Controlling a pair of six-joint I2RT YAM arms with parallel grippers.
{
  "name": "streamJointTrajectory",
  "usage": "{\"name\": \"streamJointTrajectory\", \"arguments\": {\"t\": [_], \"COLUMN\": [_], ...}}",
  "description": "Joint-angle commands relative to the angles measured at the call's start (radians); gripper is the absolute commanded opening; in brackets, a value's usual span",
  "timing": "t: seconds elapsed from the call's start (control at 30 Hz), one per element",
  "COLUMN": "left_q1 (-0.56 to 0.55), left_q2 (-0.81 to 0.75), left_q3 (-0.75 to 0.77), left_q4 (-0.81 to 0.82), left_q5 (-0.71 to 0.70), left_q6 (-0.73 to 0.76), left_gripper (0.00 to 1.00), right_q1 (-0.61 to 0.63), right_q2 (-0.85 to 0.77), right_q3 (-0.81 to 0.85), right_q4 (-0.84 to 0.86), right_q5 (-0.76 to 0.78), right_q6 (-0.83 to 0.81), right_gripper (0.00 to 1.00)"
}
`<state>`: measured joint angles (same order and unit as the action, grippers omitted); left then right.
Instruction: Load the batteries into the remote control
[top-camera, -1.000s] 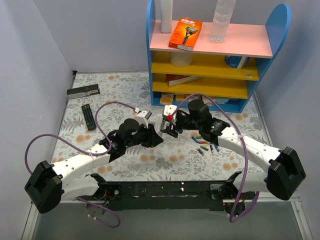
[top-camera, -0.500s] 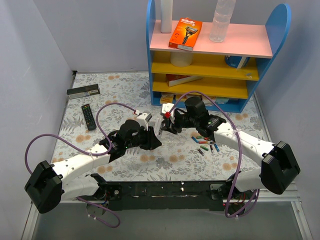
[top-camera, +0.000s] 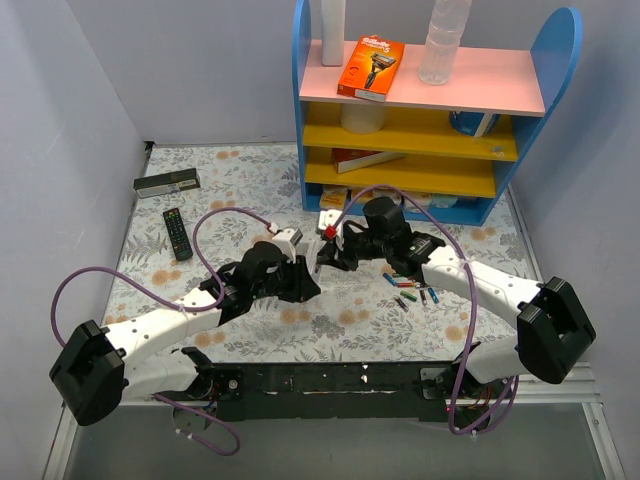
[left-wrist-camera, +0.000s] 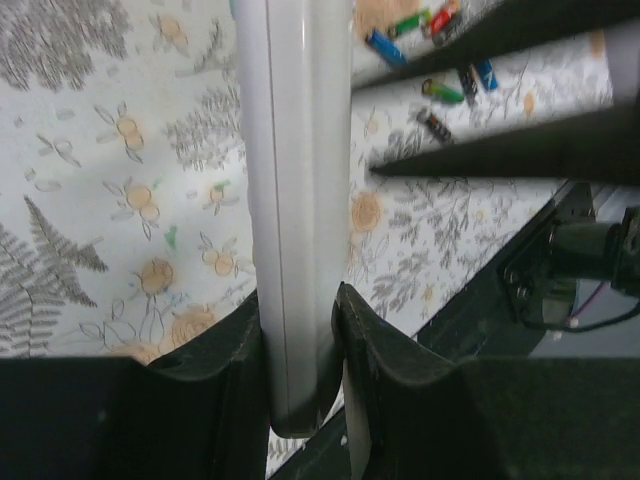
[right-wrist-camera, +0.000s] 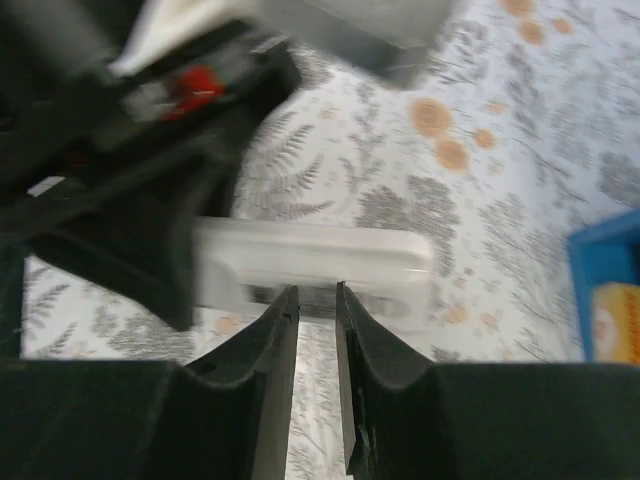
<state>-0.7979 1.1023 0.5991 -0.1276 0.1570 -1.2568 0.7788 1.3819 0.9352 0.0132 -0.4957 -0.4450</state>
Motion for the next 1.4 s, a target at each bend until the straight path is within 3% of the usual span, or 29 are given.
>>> {"name": "streamJointTrajectory", "arguments": {"t": [0.0,0.17,0.3,0.43,0.57,0.67,0.8,1.07,1.37], "left_q1": [0.002,0.005,0.006,0.008,0.009,0.009,0.009,0.009,0.009], "left_q2": [-0.016,-0.001,-0.001,-0.016,-0.018,-0.022,-0.035,-0.058,-0.076], "left_q3": [0.059,0.059,0.053,0.033,0.024,0.021,0.007,-0.007,-0.028], "left_q4": [0.134,0.092,0.076,0.072,0.078,0.092,0.112,0.166,0.206], "left_q5": [-0.117,-0.14,-0.14,-0.137,-0.12,-0.111,-0.1,-0.077,-0.082], "left_q6": [-0.023,-0.049,-0.05,-0.05,-0.038,-0.029,-0.023,-0.016,-0.015], "left_gripper": [0.0,0.0,0.0,0.0,0.0,0.0,0.0,0.0,0.0], "right_q1": [0.077,0.077,0.07,0.054,0.014,-0.022,-0.042,-0.041,-0.041], "right_q2": [0.002,0.0,-0.044,-0.115,-0.159,-0.179,-0.188,-0.175,-0.132], "right_q3": [-0.033,-0.047,-0.073,-0.102,-0.119,-0.142,-0.125,-0.108,-0.001], "right_q4": [-0.029,-0.025,-0.022,0.068,0.103,0.163,0.197,0.251,0.15], "right_q5": [-0.187,-0.178,-0.08,0.041,0.103,0.114,0.276,0.249,0.37], "right_q6": [0.071,0.071,0.083,0.129,0.193,0.265,0.429,0.437,0.728], "right_gripper": [0.28,0.28,0.31,0.45,0.73,0.82,0.82,0.82,0.83]}}
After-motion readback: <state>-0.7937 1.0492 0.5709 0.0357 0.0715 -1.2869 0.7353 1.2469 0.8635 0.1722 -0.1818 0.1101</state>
